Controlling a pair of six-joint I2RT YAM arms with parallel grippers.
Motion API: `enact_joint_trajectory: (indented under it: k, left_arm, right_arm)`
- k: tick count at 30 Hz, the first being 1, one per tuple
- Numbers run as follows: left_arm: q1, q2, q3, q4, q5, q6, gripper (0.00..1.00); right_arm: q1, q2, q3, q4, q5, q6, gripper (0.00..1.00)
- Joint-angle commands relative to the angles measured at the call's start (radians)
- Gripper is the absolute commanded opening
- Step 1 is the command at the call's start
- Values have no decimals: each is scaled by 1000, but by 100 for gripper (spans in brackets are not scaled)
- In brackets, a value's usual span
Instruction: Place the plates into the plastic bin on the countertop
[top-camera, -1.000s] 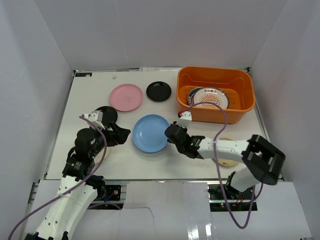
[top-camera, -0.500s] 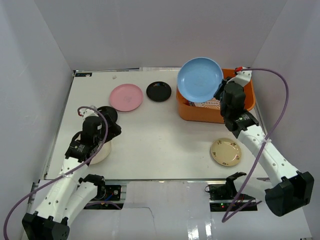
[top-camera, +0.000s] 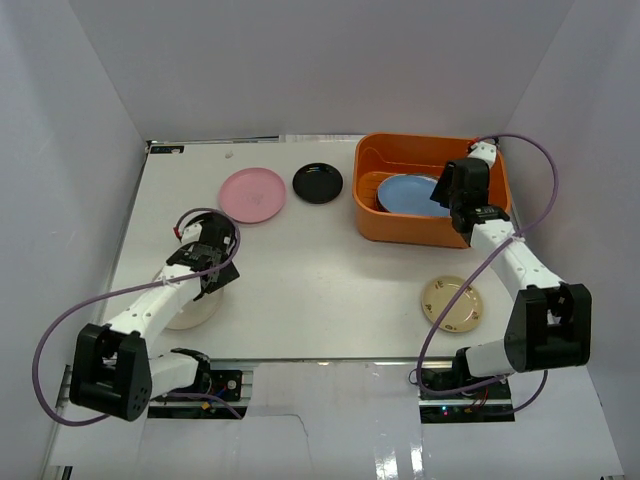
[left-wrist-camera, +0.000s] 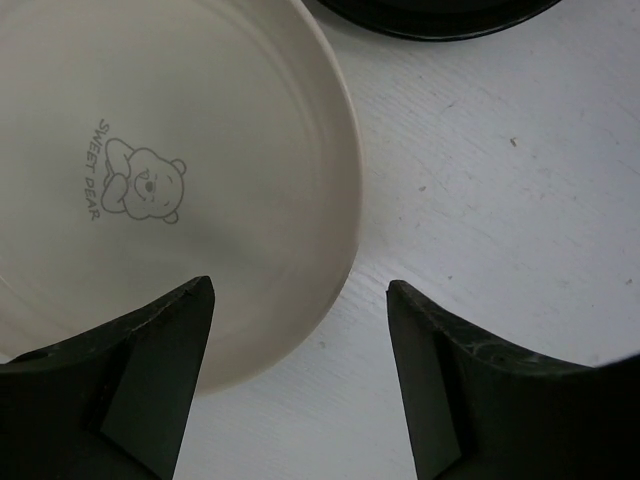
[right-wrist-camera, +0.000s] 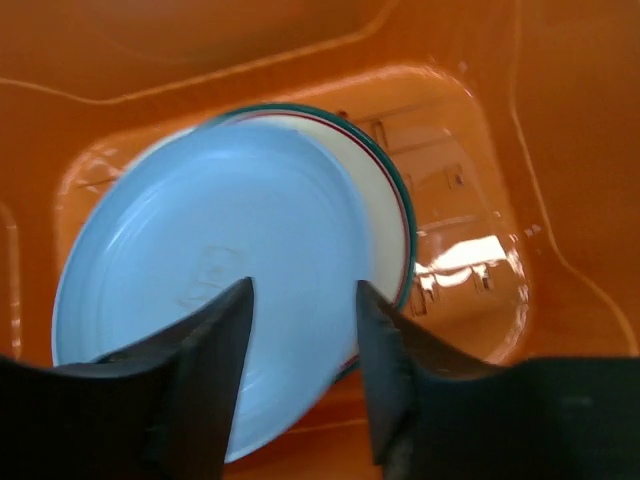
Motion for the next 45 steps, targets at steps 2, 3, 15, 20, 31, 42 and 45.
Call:
enact_joint_trajectory:
  k: [2,3,15,20,31,42,45]
  left_arm:
    - [9,72,14,52,-33,-1,76]
    - [9,106,14,65,-25,-3,74]
    - [9,218,-3,112,-14,-61,20]
    - [7,157,-66,118,53,-84,0]
    - [-2,-108,-205,172,230,-101,0]
    - [-10,-199,-265,243,340,-101,0]
    - [-10,-210,-270,252,352,-93,0]
  right_arm:
    - [4,-73,-28,124,-113,-3,62]
    - [4,-90,-30,122,-131,-5,63]
    - [475,-75,102,148,-269,-145,65]
    - [606,194,275,153,-230,-142,76]
    - [664,677,646,118,25,194,79]
    - [673,928,817,96,39,535,71]
    - [673,994,851,93,21,579,66]
